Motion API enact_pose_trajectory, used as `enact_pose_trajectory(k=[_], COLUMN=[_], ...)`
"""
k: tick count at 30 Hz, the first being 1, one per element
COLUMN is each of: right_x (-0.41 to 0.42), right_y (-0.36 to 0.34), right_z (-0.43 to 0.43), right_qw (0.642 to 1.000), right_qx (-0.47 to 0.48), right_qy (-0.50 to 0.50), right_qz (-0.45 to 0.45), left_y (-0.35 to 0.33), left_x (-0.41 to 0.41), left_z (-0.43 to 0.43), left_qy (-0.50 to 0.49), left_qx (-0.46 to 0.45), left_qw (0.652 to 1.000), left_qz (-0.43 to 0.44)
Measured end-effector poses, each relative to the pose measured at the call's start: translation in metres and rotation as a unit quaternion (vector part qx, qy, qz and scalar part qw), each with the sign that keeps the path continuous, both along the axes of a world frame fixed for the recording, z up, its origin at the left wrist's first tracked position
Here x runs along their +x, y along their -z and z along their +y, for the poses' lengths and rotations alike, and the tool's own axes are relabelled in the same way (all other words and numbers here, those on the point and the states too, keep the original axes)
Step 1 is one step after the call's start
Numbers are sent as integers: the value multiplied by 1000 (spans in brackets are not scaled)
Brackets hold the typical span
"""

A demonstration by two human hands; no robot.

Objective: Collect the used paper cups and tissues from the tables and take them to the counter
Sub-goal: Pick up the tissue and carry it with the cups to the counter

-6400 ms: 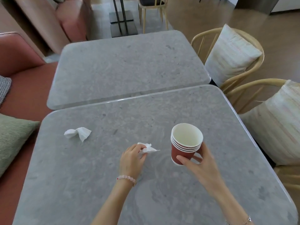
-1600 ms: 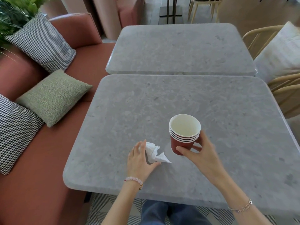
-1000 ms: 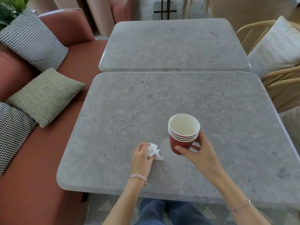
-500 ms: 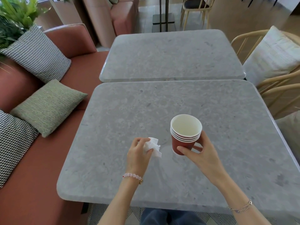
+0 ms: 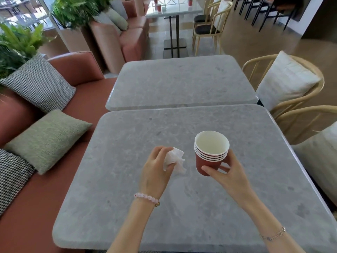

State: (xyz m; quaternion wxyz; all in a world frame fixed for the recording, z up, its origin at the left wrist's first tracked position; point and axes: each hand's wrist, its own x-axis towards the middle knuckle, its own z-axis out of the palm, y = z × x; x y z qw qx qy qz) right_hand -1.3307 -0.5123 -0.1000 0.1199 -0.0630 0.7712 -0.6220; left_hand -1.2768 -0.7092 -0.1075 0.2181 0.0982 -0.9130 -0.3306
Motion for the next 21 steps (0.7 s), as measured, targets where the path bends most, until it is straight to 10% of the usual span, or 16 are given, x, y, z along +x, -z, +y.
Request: enact_pose_trajectory(k=[21], right_x=[117], right_y=[-17], right_z=[30], right_qw=[970], right_qx=[25], right_qy=[240], right_qz=[43], left_y=[-21], left_x=[19], left_z=[19], left_qy=[246], left_qx=[-5], left_qw=[968], left_qz=[57])
